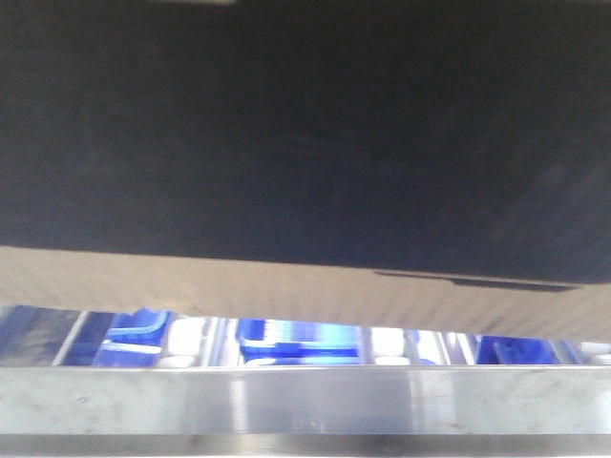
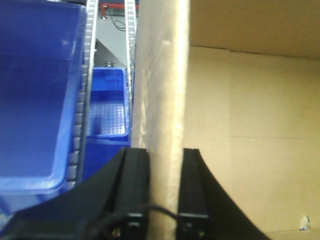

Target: Grab box from left shelf to table start

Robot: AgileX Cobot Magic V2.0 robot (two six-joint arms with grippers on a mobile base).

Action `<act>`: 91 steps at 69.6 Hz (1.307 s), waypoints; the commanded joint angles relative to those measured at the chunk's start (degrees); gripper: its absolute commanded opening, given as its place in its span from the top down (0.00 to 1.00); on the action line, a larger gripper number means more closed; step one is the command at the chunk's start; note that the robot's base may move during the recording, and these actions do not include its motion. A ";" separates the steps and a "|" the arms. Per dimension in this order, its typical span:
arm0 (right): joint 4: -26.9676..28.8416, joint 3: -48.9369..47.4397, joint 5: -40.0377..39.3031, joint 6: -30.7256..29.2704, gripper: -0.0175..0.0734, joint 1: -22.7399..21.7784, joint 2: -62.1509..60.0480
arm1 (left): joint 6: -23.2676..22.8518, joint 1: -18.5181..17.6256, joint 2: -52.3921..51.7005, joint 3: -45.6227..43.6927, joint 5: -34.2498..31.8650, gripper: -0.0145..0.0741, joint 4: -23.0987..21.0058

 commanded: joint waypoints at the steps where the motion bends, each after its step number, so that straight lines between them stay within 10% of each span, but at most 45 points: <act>1: -3.58 -1.18 -6.62 -1.73 0.74 -0.35 1.13 | -0.73 -0.13 0.65 -1.16 2.61 0.94 2.42; 91: -3.58 -1.18 -6.57 -1.73 0.74 -0.35 1.13 | -0.73 -0.13 0.65 19.97 2.61 0.95 2.42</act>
